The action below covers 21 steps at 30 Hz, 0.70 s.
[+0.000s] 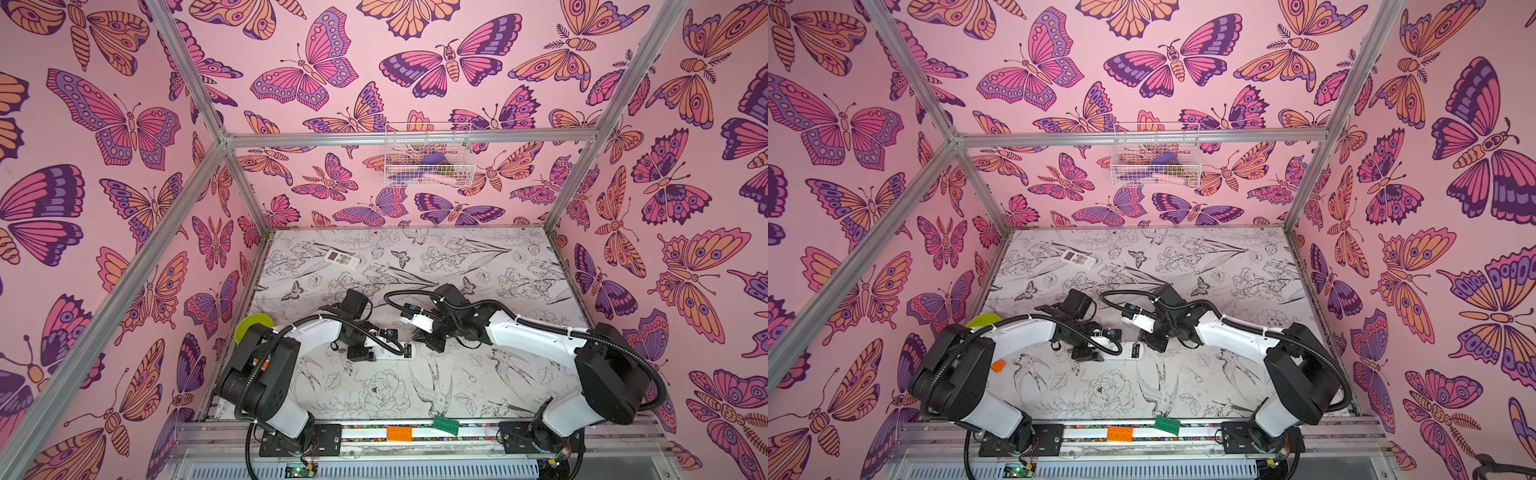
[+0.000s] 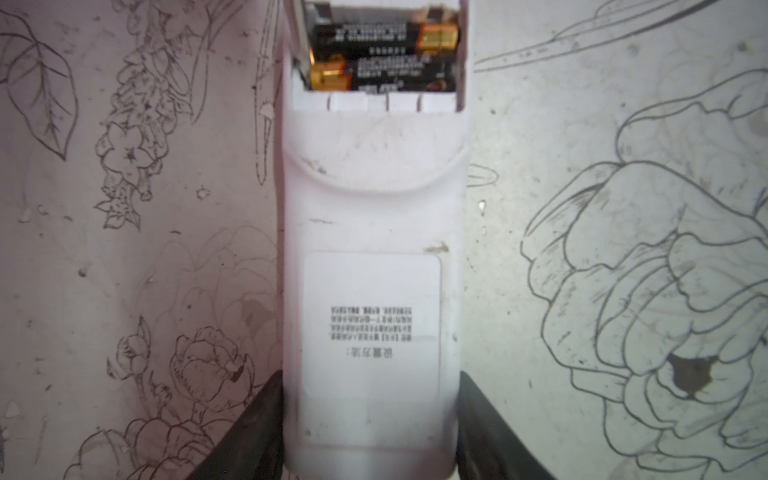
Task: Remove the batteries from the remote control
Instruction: 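Insert the screwdriver tip into the battery compartment with the right gripper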
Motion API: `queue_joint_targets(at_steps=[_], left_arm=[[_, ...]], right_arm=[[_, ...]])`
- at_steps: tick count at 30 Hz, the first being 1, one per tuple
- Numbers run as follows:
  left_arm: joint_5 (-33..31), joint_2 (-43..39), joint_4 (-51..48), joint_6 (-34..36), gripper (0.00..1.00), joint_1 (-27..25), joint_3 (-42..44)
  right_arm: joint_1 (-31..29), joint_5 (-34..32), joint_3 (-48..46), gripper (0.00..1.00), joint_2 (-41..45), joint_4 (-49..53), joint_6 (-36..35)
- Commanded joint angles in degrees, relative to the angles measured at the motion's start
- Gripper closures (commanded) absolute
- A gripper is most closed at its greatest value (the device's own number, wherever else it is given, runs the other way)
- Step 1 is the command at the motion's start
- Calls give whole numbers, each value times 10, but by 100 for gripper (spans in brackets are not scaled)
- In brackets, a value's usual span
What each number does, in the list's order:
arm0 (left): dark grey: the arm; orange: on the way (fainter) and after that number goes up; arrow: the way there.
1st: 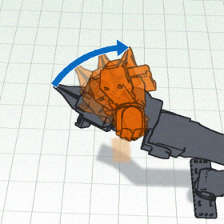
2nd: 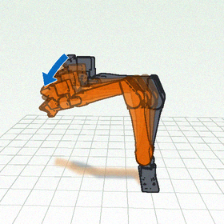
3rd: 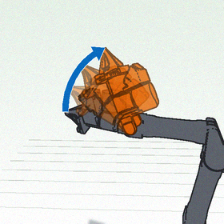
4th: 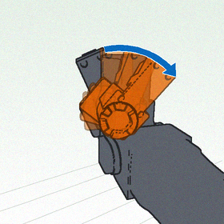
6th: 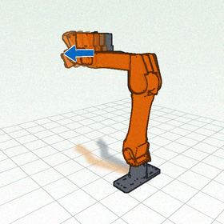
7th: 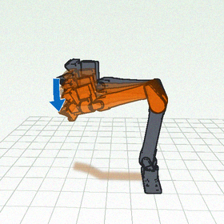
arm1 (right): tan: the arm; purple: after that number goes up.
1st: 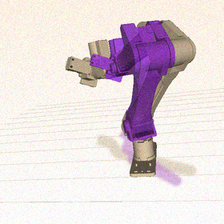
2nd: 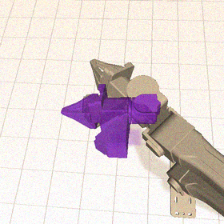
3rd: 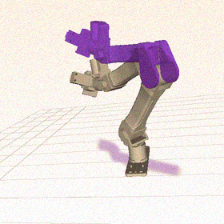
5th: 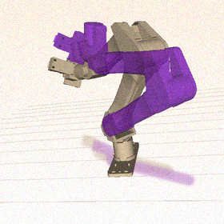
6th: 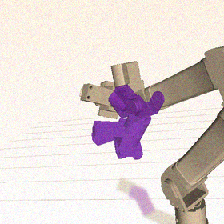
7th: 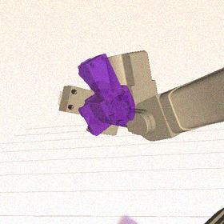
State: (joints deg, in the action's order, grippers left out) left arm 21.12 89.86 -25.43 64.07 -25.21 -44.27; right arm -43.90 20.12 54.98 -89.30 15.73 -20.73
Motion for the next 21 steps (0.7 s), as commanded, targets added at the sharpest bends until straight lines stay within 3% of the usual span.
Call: queue_joint_targets(at_steps=[1, 7, 10, 14, 21], left_arm=[[-4, -13, -8, 8, 80, -3, 5], [-6, -19, -7, 8, 80, -2, 7], [-7, -20, -7, 8, 80, -2, 8], [-6, -18, -7, 7, 80, 0, 8], [-3, -10, -7, 4, 80, -1, 3]], right_arm=[[25, 96, 29, 100, -4, 105, 40], [69, 163, 43, 100, -2, 87, 80], [73, 160, 37, 100, 9, 67, 87], [65, 127, 20, 100, 8, 22, 83], [18, 6, -37, 100, 18, -62, 56]])
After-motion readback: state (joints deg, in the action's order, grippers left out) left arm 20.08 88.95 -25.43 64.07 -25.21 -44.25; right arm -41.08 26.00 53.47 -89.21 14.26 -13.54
